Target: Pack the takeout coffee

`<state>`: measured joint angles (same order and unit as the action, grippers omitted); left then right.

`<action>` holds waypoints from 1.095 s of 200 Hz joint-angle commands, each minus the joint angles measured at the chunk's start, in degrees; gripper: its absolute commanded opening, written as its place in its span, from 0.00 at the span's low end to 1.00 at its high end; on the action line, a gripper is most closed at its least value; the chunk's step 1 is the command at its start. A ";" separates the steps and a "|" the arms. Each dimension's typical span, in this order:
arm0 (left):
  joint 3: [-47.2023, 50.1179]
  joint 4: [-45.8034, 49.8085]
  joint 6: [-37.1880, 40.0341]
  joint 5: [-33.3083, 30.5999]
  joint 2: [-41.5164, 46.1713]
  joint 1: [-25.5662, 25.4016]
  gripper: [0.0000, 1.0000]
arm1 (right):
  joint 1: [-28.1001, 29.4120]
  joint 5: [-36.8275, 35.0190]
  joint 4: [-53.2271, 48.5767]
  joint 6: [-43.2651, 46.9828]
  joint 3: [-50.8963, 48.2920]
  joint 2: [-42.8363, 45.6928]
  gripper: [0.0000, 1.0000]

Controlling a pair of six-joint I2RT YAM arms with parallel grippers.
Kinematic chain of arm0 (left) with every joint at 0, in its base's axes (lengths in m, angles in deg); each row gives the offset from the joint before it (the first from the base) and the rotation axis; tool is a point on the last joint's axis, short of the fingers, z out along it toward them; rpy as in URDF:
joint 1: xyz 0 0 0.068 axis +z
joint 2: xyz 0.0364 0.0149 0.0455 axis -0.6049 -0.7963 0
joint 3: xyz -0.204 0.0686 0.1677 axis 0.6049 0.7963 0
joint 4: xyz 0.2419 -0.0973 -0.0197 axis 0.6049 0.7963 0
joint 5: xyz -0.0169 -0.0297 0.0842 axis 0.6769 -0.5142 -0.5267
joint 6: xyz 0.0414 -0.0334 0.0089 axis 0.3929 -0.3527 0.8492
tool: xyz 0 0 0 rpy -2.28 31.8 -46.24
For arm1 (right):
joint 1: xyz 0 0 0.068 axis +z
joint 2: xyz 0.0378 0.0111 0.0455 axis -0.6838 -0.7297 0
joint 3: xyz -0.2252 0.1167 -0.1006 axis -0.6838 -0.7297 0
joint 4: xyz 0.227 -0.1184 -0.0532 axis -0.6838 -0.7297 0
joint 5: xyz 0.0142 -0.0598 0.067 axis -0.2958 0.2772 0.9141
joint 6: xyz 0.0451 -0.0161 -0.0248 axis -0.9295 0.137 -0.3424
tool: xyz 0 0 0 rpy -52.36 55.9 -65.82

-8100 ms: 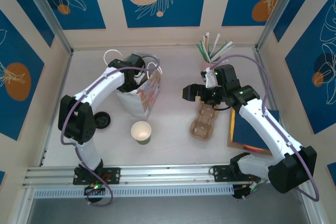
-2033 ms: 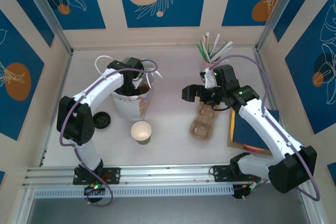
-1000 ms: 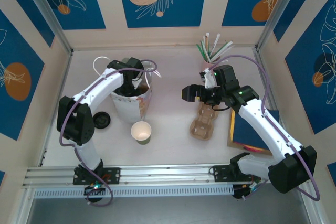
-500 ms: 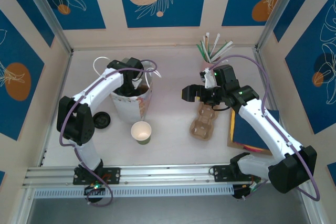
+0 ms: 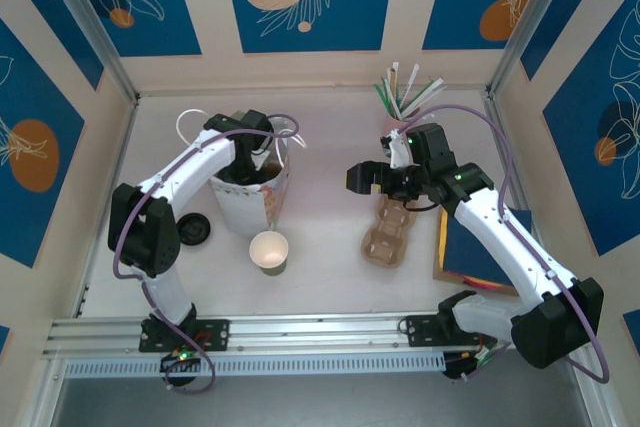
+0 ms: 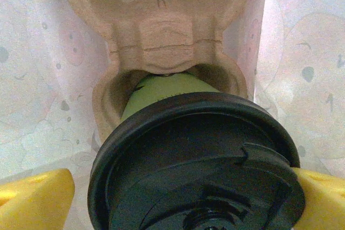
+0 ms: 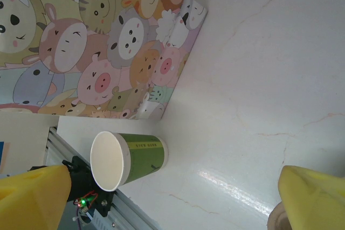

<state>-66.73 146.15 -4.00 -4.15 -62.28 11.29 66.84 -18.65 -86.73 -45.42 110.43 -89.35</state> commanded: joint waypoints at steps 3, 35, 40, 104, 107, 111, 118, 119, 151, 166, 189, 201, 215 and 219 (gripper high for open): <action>-1.86 2.29 -0.49 0.88 1.87 0.09 0.97 | 0.60 0.32 -0.56 -0.63 -0.06 -0.12 0.99; -2.36 2.71 -0.39 0.80 1.76 0.09 0.97 | 0.58 0.21 -0.47 -0.63 -0.06 -0.27 0.99; -2.51 2.70 -0.44 0.79 1.77 0.08 0.97 | 0.58 0.16 -0.43 -0.64 -0.06 -0.28 0.99; -3.12 2.99 -0.40 1.02 1.39 0.09 0.97 | 0.56 0.24 -0.29 -0.61 -0.06 -0.50 0.99; -3.13 2.99 -0.39 1.05 1.42 0.09 0.97 | 0.55 0.24 -0.29 -0.66 -0.06 -0.46 0.99; -3.14 2.93 -0.43 1.06 1.39 0.09 0.98 | 0.55 0.26 -0.29 -0.68 -0.06 -0.50 0.99; -3.13 2.91 -0.43 1.06 1.34 0.13 0.97 | 0.55 0.24 -0.29 -0.63 -0.06 -0.46 0.99; -3.13 2.91 -0.45 1.06 1.34 0.11 0.97 | 0.55 0.28 -0.29 -0.62 -0.06 -0.45 0.99; -3.39 3.15 -0.30 0.99 1.36 0.09 0.97 | 0.58 0.21 -0.34 -0.67 -0.06 -0.54 0.99; -3.48 3.24 -0.42 0.97 1.38 0.12 0.98 | 0.55 0.15 -0.30 -0.62 -0.06 -0.54 0.99; -3.52 3.43 -0.30 0.83 1.51 0.13 0.98 | 0.55 0.24 -0.21 -0.64 -0.06 -0.59 0.99; -3.58 3.39 -0.39 0.88 1.51 0.09 0.98 | 0.58 0.24 -0.20 -0.61 -0.06 -0.74 0.99; -3.57 3.43 -0.46 0.88 1.58 0.09 0.98 | 0.57 0.26 -0.26 -0.64 -0.06 -0.66 0.99; -3.57 3.43 -0.39 0.88 1.60 0.14 0.98 | 0.56 0.24 -0.20 -0.66 -0.06 -0.66 0.99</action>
<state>-68.61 147.51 -4.00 -3.97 -62.26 11.27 67.15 -18.67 -86.71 -45.42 110.43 -89.85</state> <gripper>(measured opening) 0.975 0.989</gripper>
